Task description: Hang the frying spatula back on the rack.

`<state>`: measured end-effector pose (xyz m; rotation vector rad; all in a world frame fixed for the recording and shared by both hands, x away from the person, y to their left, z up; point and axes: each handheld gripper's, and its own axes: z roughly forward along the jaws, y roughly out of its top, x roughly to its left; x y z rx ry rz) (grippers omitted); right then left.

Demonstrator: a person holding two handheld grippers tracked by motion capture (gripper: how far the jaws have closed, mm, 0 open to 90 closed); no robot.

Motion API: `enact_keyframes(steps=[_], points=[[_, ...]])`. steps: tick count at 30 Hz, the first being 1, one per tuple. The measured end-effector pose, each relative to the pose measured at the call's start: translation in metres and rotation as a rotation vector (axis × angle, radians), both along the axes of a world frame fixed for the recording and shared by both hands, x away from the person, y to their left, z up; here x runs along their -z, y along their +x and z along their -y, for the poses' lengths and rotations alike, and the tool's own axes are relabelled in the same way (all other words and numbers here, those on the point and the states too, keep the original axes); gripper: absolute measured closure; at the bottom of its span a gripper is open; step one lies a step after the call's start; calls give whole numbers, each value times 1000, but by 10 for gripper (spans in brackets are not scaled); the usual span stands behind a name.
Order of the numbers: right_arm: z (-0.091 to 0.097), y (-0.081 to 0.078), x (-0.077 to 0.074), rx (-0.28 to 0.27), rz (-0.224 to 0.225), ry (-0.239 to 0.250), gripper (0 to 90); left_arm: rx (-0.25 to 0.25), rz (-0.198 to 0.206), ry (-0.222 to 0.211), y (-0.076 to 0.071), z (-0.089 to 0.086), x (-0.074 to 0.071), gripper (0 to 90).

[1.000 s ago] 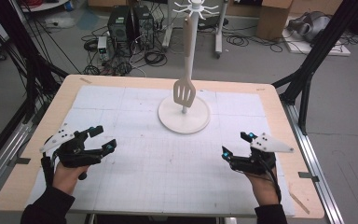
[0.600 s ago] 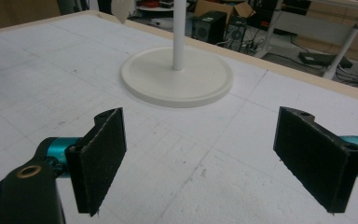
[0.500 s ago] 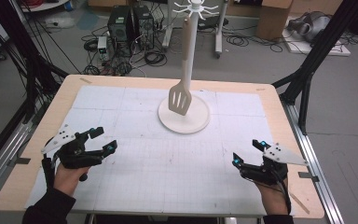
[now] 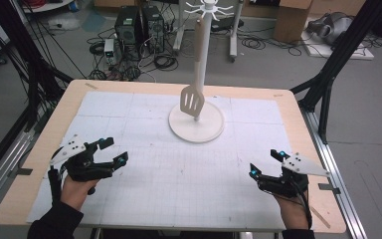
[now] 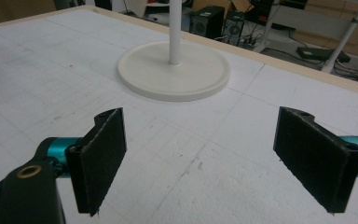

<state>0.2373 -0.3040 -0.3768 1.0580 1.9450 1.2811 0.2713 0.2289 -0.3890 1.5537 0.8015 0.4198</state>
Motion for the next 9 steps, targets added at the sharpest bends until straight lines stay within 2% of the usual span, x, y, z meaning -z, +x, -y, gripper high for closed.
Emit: enact_keyframes(steps=[9], points=[[5, 1, 1, 18, -2, 12, 159, 5, -14, 13, 3, 3, 3, 183]])
